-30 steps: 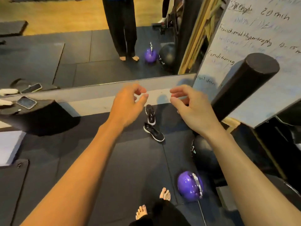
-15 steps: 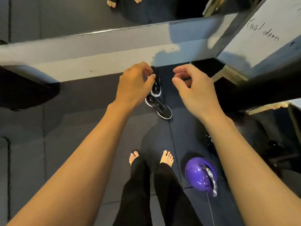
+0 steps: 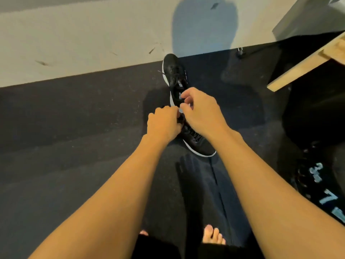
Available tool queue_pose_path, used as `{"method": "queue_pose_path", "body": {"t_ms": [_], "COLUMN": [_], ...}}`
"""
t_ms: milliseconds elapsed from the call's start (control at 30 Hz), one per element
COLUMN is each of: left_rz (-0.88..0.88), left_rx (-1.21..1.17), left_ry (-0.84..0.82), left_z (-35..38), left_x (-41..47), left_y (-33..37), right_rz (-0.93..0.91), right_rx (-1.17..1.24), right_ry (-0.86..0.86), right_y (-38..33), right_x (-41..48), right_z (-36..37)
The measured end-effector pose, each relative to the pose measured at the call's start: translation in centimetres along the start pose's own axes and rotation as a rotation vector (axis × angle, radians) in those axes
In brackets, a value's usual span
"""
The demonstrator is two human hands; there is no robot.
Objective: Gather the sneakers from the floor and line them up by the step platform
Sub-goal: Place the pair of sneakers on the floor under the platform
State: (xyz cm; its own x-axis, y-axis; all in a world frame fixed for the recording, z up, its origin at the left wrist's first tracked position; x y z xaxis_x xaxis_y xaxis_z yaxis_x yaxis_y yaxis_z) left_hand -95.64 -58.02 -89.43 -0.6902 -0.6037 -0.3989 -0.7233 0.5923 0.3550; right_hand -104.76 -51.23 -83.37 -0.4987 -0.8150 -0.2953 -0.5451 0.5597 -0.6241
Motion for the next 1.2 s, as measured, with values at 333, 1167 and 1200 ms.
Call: {"method": "queue_pose_path", "body": {"t_ms": [333, 1167, 1200], "left_rz": [0.354, -0.329, -0.294], "left_rx": [0.745, 0.153, 0.15], "left_ry": [0.021, 0.204, 0.116], "left_z": [6.9, 3.3, 3.8], "left_x": [6.5, 0.9, 1.3], "left_y": [-4.7, -13.4, -12.5], "right_rz": [-0.04, -0.198, -0.255], "right_rx": [-0.365, -0.648, -0.642], "right_ry": [-0.142, -0.249, -0.289], "right_y": [5.0, 0.8, 0.2], "right_x": [9.2, 9.7, 9.3], "right_z": [7.0, 13.0, 14.0]}}
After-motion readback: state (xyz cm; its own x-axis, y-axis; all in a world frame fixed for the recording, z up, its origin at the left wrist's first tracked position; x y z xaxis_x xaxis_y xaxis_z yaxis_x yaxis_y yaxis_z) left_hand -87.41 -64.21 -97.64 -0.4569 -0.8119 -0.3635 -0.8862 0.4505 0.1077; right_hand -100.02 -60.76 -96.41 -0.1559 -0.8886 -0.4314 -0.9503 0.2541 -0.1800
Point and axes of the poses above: each hand's wrist, its own x-axis towards the middle knuckle, its own z-axis out of the palm, y = z × x, the point moved 1 cm from there along x, towards the middle knuckle, and after that the axes turned 3 degrees about -y, right-handed, at the moved point
